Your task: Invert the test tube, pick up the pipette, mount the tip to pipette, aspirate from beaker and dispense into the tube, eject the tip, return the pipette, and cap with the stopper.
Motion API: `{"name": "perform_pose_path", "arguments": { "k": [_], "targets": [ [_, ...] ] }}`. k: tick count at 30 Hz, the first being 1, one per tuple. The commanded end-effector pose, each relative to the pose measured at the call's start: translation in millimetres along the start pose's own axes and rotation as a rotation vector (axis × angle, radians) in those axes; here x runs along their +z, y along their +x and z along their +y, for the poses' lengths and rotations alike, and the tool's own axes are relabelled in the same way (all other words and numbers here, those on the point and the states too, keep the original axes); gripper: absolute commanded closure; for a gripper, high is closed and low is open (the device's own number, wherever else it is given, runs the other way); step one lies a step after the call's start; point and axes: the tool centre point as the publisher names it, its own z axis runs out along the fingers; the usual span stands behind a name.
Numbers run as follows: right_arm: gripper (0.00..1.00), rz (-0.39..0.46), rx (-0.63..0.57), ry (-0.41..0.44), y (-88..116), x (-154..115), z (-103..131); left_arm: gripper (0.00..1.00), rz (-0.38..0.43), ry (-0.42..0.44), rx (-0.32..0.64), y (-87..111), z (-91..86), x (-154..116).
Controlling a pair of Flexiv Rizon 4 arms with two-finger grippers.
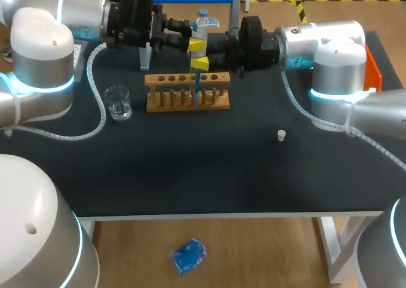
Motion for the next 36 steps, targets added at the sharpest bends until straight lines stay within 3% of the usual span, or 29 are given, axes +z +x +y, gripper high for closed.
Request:
{"name": "perform_pose_path", "arguments": {
  "k": [1,36],
  "targets": [
    [1.00,-0.003,0.000,-0.001,-1.3,-0.8,0.0,0.00,0.004,-0.001,0.001,1.6,-0.8,-0.9],
    [1.00,-0.042,-0.020,0.049,-9.4,-31.7,-3.6,0.00,0.004,-0.001,0.001,1.6,-0.8,-0.9]
  ]
}}
